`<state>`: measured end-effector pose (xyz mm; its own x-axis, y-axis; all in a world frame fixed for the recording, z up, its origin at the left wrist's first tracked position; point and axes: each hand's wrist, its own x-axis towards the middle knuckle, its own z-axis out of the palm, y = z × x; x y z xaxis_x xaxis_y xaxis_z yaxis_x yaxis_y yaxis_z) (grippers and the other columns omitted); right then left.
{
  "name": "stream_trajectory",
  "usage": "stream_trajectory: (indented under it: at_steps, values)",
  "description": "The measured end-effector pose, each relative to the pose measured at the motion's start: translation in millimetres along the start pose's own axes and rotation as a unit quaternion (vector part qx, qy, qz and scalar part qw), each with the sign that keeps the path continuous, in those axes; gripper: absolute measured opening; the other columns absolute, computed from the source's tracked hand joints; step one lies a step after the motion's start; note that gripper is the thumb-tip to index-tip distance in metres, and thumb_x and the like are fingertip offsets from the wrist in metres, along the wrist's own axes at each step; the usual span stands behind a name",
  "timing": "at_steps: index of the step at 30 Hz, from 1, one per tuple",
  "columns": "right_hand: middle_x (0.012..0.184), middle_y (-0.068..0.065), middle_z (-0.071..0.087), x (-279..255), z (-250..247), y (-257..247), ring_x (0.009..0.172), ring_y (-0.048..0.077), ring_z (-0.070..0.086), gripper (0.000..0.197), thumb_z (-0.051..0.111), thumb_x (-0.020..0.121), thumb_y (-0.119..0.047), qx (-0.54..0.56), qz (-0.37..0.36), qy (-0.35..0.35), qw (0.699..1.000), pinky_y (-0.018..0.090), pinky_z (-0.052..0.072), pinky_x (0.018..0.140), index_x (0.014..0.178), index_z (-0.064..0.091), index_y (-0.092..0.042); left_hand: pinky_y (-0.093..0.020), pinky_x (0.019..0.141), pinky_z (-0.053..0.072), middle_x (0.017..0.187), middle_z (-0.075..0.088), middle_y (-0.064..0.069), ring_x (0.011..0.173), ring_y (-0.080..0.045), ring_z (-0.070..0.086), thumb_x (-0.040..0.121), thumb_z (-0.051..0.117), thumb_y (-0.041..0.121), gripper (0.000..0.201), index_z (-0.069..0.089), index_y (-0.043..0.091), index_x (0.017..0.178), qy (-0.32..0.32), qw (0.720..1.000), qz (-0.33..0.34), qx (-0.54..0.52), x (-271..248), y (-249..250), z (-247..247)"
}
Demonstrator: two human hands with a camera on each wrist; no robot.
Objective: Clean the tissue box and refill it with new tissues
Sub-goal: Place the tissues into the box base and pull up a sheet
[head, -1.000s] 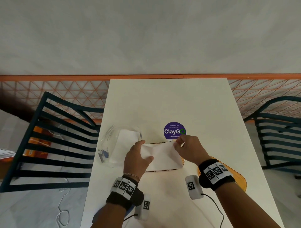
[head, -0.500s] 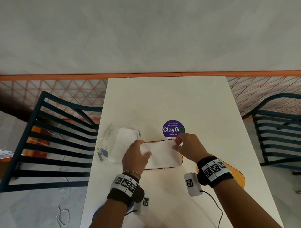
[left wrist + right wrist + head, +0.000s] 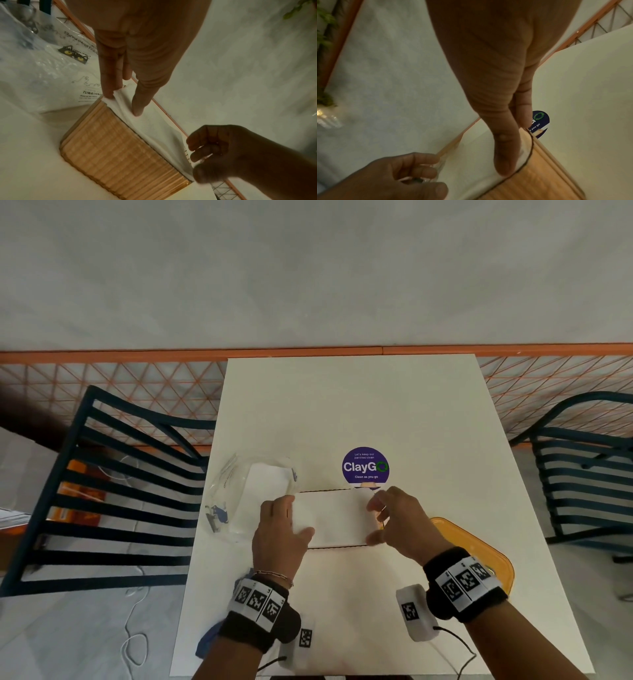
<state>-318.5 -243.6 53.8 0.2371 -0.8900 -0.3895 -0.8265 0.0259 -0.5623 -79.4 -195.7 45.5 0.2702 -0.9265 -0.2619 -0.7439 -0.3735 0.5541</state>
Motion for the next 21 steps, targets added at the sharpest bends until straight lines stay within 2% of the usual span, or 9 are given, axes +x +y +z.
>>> stream_trajectory:
  at_steps: [2,4,7,10,13,15,17,19,21]
  values:
    - [0.109,-0.007,0.054,-9.4,0.8,1.3,0.092,0.01,0.06,0.058,0.097,0.058,-0.019,-0.037,-0.024,-0.051,0.998,0.021,0.054,0.075,0.109,0.069,-0.023,-0.024,0.083,0.049,0.124,0.052,0.003,0.105,-0.016,0.06,0.072,0.086,0.03,0.064,0.058,0.024,0.13,-0.021,1.0,0.003,-0.016,-1.3,-7.1,-1.4]
    - [0.116,-0.007,0.055,-15.0,1.4,2.0,0.095,0.01,0.055,0.05,0.092,0.067,-0.019,-0.073,-0.04,-0.065,0.994,0.022,0.051,0.081,0.111,0.071,-0.025,-0.026,0.089,0.053,0.12,0.054,0.007,0.106,-0.013,0.06,0.07,0.088,0.03,0.06,0.063,0.026,0.124,-0.059,0.998,0.018,-0.021,-1.8,-14.0,-3.7]
    - [0.116,-0.005,0.06,-15.1,-0.6,1.1,0.091,0.011,0.055,0.035,0.085,0.076,-0.018,-0.091,-0.062,-0.055,0.992,0.02,0.047,0.078,0.108,0.074,-0.025,-0.028,0.094,0.052,0.117,0.055,0.01,0.107,-0.012,0.056,0.071,0.089,0.031,0.053,0.069,0.026,0.12,-0.11,0.992,0.06,0.002,-1.8,-21.5,-5.3]
    - [0.107,-0.003,0.066,-12.5,-3.6,-1.4,0.087,0.012,0.058,0.028,0.084,0.075,-0.012,-0.085,-0.07,-0.063,0.992,0.022,0.048,0.076,0.1,0.079,-0.022,-0.026,0.098,0.05,0.117,0.059,0.012,0.111,-0.01,0.056,0.076,0.086,0.027,0.045,0.073,0.025,0.118,-0.119,0.989,0.086,0.003,0.1,-26.9,-5.5]
    - [0.101,-0.005,0.067,-9.8,-4.2,-2.1,0.083,0.008,0.055,0.025,0.083,0.075,-0.009,-0.087,-0.084,-0.064,0.991,0.018,0.045,0.072,0.097,0.08,-0.023,-0.024,0.101,0.044,0.119,0.063,0.008,0.115,-0.011,0.055,0.081,0.082,0.025,0.031,0.078,0.021,0.112,-0.129,0.984,0.122,0.022,4.0,-29.2,-5.1]
    - [0.097,-0.006,0.069,-8.6,-2.9,-2.2,0.082,0.008,0.057,0.023,0.08,0.079,-0.009,-0.103,-0.1,-0.059,0.988,0.013,0.041,0.07,0.094,0.081,-0.025,-0.023,0.1,0.042,0.12,0.067,0.006,0.114,-0.011,0.056,0.084,0.08,0.025,0.021,0.081,0.019,0.104,-0.134,0.981,0.139,0.033,6.3,-28.3,-5.5]
    - [0.097,-0.007,0.071,-7.7,-1.3,-1.9,0.088,0.011,0.062,0.022,0.075,0.082,-0.008,-0.122,-0.116,-0.057,0.984,0.014,0.042,0.074,0.094,0.081,-0.026,-0.023,0.097,0.042,0.119,0.069,0.005,0.112,-0.012,0.057,0.086,0.078,0.025,0.015,0.082,0.019,0.099,-0.135,0.978,0.152,0.046,9.3,-27.4,-5.3]
    - [0.099,-0.006,0.072,-8.4,-1.2,-1.9,0.093,0.013,0.064,0.023,0.072,0.085,-0.008,-0.133,-0.121,-0.063,0.982,0.02,0.048,0.079,0.096,0.081,-0.026,-0.011,0.089,0.038,0.121,0.069,0.004,0.112,-0.012,0.057,0.088,0.075,0.023,0.016,0.081,0.018,0.103,-0.142,0.973,0.17,0.065,11.8,-26.1,-5.2]
    - [0.101,-0.005,0.072,-9.4,-1.6,-1.9,0.095,0.014,0.064,0.024,0.071,0.086,-0.007,-0.136,-0.121,-0.073,0.981,0.025,0.052,0.083,0.099,0.081,-0.025,0.003,0.078,0.033,0.128,0.066,0.003,0.115,-0.011,0.058,0.092,0.071,0.015,0.022,0.076,0.013,0.113,-0.163,0.965,0.189,0.076,13.8,-26.8,-5.4]
